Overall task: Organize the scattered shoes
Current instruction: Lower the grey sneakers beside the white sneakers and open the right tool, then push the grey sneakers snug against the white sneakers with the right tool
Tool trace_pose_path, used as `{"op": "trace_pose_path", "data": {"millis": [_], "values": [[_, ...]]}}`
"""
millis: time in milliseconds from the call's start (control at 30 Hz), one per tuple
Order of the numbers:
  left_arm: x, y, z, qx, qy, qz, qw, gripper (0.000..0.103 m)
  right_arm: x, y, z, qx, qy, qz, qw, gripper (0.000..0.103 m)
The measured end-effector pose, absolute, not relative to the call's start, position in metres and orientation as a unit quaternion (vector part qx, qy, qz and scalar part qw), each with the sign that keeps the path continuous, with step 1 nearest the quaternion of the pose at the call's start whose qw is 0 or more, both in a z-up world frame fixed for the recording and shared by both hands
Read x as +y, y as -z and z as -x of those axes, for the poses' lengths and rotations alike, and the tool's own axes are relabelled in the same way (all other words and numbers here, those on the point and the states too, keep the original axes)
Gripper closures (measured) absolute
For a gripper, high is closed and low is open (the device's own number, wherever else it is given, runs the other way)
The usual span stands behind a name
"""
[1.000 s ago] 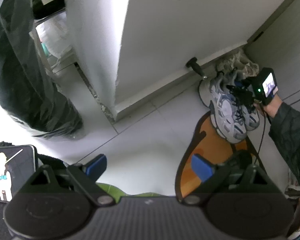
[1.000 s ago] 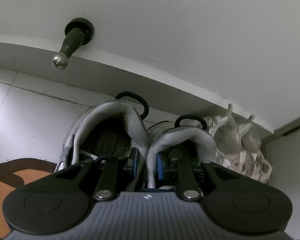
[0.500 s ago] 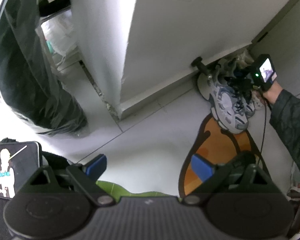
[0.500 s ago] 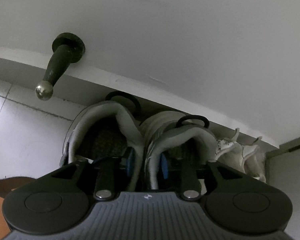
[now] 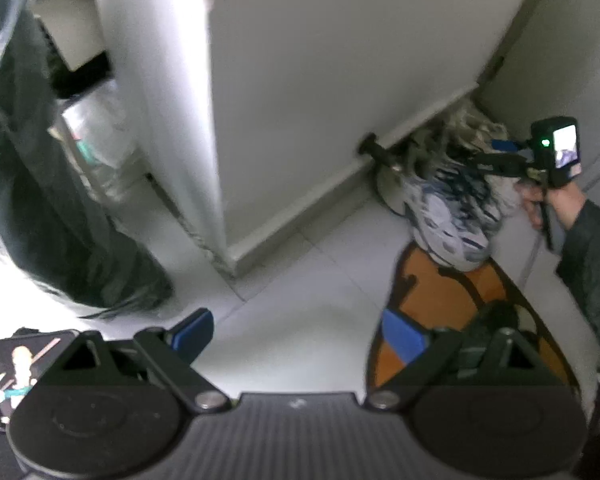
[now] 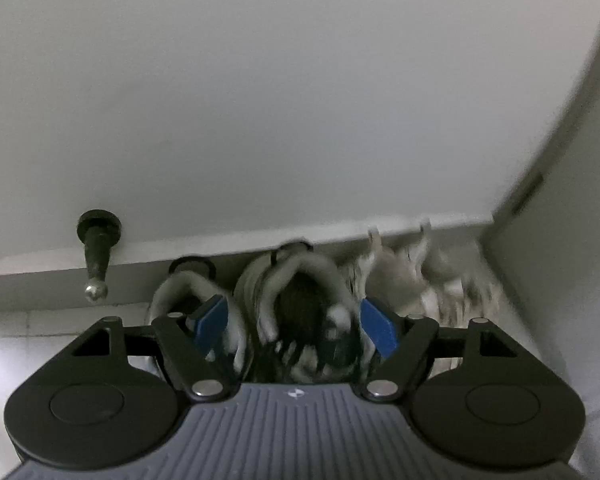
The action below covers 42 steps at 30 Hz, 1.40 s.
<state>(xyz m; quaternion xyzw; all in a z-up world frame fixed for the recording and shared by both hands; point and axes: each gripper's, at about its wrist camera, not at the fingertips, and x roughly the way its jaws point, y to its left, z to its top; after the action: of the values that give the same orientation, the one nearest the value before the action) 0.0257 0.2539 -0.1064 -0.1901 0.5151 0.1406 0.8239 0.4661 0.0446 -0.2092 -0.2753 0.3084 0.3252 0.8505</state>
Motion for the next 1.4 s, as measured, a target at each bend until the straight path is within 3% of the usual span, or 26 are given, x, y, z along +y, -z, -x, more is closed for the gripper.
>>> {"op": "trace_pose_path", "data": {"millis": [167, 600, 867, 1100, 1400], "values": [[0.242, 0.100, -0.034, 0.498, -0.091, 0.149, 0.850, 0.007, 0.039, 0.213, -0.450, 0.323, -0.287, 0.247, 0.867, 0.021], [0.256, 0.117, -0.047, 0.418, 0.016, 0.250, 0.873, 0.004, 0.065, 0.202, -0.379, 0.333, -0.165, 0.276, 0.887, 0.006], [0.264, 0.108, -0.034, 0.400, 0.032, 0.247, 0.882, 0.003, 0.082, 0.194, -0.304, 0.349, -0.129, 0.310, 0.875, 0.006], [0.283, 0.122, -0.028, 0.398, -0.018, 0.266, 0.878, 0.003, 0.082, 0.203, -0.320, 0.320, -0.100, 0.276, 0.901, 0.006], [0.294, 0.140, -0.038, 0.389, -0.071, 0.296, 0.869, 0.003, 0.083, 0.254, -0.366, 0.364, -0.100, 0.252, 0.891, 0.006]]}}
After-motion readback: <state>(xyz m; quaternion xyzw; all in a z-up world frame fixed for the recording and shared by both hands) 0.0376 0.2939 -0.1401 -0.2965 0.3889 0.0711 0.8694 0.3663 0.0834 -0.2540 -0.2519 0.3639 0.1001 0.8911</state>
